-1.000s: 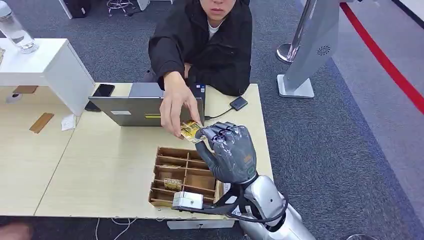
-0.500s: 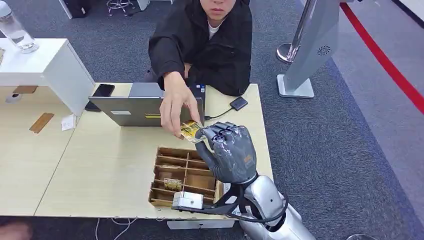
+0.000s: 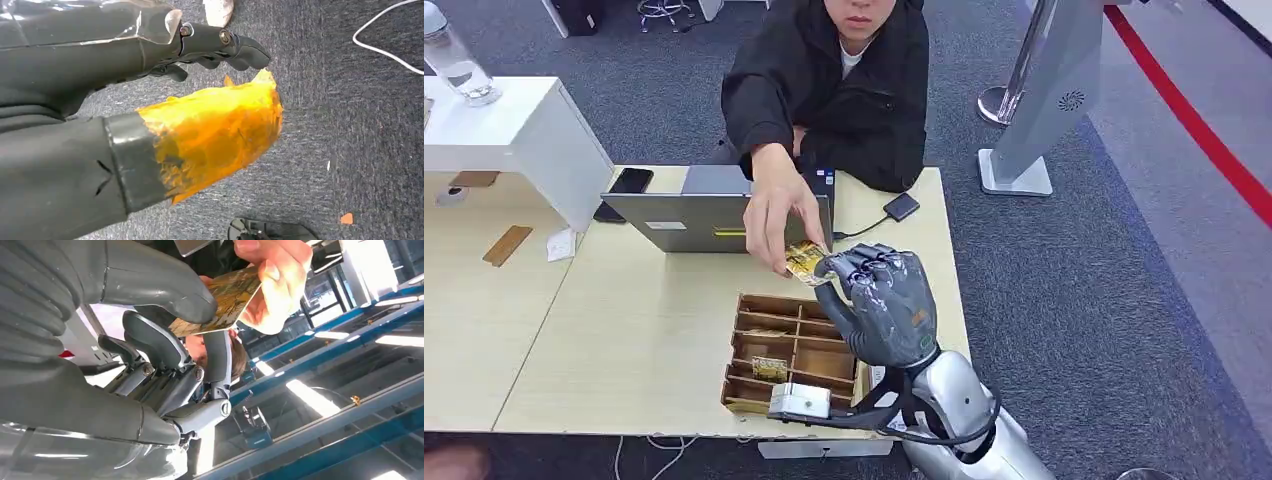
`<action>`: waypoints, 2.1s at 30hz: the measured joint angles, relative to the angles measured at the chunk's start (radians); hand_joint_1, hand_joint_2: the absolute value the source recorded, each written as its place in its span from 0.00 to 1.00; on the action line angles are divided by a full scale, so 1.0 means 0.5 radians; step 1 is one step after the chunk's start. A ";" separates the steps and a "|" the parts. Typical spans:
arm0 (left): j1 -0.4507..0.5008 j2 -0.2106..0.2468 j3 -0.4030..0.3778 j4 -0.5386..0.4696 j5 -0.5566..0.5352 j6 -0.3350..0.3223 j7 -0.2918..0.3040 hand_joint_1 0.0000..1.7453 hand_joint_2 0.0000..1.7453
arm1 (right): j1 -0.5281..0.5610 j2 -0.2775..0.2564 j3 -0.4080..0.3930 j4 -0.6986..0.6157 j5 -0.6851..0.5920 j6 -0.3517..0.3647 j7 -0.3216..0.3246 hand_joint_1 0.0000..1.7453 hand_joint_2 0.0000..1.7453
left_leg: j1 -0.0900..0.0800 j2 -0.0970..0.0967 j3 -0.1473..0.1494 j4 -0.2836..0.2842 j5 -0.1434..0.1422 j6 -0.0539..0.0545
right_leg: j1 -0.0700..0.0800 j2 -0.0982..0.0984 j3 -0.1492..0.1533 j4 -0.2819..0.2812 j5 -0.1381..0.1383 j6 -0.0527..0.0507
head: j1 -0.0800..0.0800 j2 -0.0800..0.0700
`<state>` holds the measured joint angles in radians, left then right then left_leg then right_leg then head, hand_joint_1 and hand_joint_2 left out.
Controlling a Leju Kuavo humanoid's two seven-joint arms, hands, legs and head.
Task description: Pass the card to the sensor for recognition and then transmit it.
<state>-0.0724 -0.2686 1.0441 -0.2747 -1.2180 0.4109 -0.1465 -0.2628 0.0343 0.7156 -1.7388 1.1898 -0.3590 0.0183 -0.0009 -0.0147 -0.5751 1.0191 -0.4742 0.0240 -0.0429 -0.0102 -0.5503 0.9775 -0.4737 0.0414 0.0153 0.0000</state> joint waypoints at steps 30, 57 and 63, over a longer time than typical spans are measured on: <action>0.000 0.000 0.000 0.000 0.000 0.000 0.000 0.00 0.00 | 0.000 -0.001 -0.003 0.000 0.000 0.000 0.001 1.00 1.00 | 0.000 -0.001 -0.003 0.000 -0.001 0.000 | 0.000 -0.001 -0.002 0.000 0.000 0.000 | -0.001 0.000; -0.152 0.007 -0.056 0.002 0.207 0.180 -0.227 0.00 0.00 | -0.034 -0.035 -0.368 0.279 -0.254 -0.100 -0.021 0.00 0.00 | 0.001 0.000 -0.004 0.000 0.002 -0.002 | 0.001 -0.001 -0.005 0.000 0.005 -0.004 | 0.000 0.000; -0.120 0.007 -0.055 0.001 0.222 0.169 -0.224 0.00 0.00 | -0.007 -0.017 -0.324 0.207 -0.178 -0.085 0.015 0.00 0.00 | 0.001 -0.001 -0.004 0.000 0.003 -0.002 | 0.001 -0.001 -0.004 0.000 0.005 -0.004 | 0.000 0.000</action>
<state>-0.1322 -0.2651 1.0166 -0.2743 -1.1070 0.4955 -0.2586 -0.2663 0.0259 0.5535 -1.6353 1.1006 -0.4017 0.0259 -0.0003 -0.0150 -0.5772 1.0193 -0.4728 0.0229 -0.0423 -0.0109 -0.5526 0.9774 -0.4713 0.0396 0.0153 0.0000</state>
